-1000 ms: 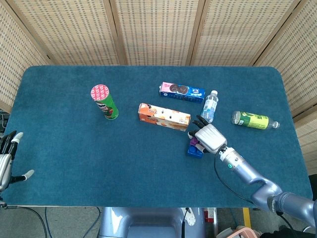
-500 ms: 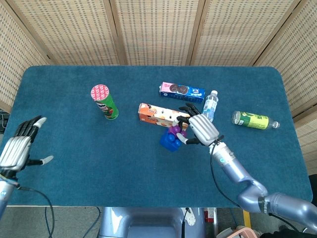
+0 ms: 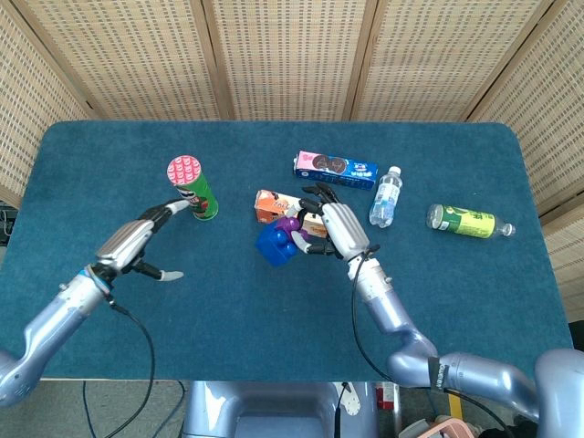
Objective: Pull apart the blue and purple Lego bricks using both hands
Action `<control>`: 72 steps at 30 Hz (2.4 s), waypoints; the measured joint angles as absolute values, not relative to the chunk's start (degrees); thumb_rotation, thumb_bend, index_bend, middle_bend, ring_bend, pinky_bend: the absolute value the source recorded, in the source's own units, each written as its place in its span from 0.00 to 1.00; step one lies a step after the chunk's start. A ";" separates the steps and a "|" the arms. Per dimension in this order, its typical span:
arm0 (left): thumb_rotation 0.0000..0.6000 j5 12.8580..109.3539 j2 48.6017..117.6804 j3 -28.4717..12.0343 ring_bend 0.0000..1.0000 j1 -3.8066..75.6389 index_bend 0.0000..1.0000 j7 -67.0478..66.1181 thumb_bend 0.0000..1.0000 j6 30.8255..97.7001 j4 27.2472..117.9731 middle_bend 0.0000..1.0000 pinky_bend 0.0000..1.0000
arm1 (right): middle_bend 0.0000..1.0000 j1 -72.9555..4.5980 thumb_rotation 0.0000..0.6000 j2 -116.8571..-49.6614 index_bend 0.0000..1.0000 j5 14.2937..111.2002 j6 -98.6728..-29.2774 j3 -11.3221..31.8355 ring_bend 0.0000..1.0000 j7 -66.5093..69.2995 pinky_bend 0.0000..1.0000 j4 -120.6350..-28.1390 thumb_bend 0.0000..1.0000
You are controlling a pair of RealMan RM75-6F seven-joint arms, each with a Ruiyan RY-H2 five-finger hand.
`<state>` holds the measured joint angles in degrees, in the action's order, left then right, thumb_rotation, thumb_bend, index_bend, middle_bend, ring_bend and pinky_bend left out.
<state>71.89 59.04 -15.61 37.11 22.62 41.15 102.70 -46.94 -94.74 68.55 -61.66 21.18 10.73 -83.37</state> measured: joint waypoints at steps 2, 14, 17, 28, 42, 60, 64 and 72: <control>1.00 69.02 59.11 -16.63 0.00 39.50 0.00 23.45 0.00 38.17 103.05 0.00 0.02 | 0.63 -47.28 1.00 -96.16 0.62 68.09 -61.96 21.50 0.15 10.37 0.00 -82.64 0.43; 1.00 51.57 60.69 -18.59 0.00 51.28 0.00 23.68 0.00 28.18 102.35 0.00 0.04 | 0.63 -48.07 1.00 -99.08 0.62 66.27 -62.05 22.72 0.15 9.34 0.00 -81.86 0.43; 1.00 47.79 61.74 -17.67 0.00 53.25 0.00 22.11 0.00 28.41 101.90 0.00 0.04 | 0.63 -48.07 1.00 -99.55 0.62 66.23 -62.09 22.72 0.15 9.22 0.00 -81.82 0.43; 1.00 39.07 67.28 -15.63 0.08 56.73 0.12 19.19 0.00 33.00 99.74 0.19 0.15 | 0.63 -48.54 1.00 -101.24 0.62 66.60 -61.98 22.75 0.15 8.70 0.00 -81.70 0.43; 1.00 30.42 70.03 -13.35 0.28 59.92 0.37 12.57 0.03 38.61 100.26 0.46 0.25 | 0.63 -48.18 1.00 -101.39 0.62 66.41 -61.94 22.99 0.15 8.30 0.00 -82.19 0.43; 1.00 31.13 66.81 -11.17 0.30 56.71 0.42 7.46 0.10 42.64 101.03 0.51 0.25 | 0.63 -46.34 1.00 -95.88 0.63 65.33 -61.36 24.90 0.15 9.38 0.00 -83.94 0.43; 1.00 34.51 65.01 -10.44 0.30 54.04 0.42 8.51 0.11 41.92 99.83 0.51 0.25 | 0.63 -45.10 1.00 -93.00 0.63 66.01 -60.84 23.99 0.15 9.68 0.00 -83.60 0.43; 1.00 46.52 62.33 -6.92 0.30 48.71 0.42 7.98 0.11 41.45 96.89 0.50 0.25 | 0.63 -43.26 1.00 -89.80 0.63 72.23 -59.41 16.74 0.15 7.89 0.00 -80.50 0.43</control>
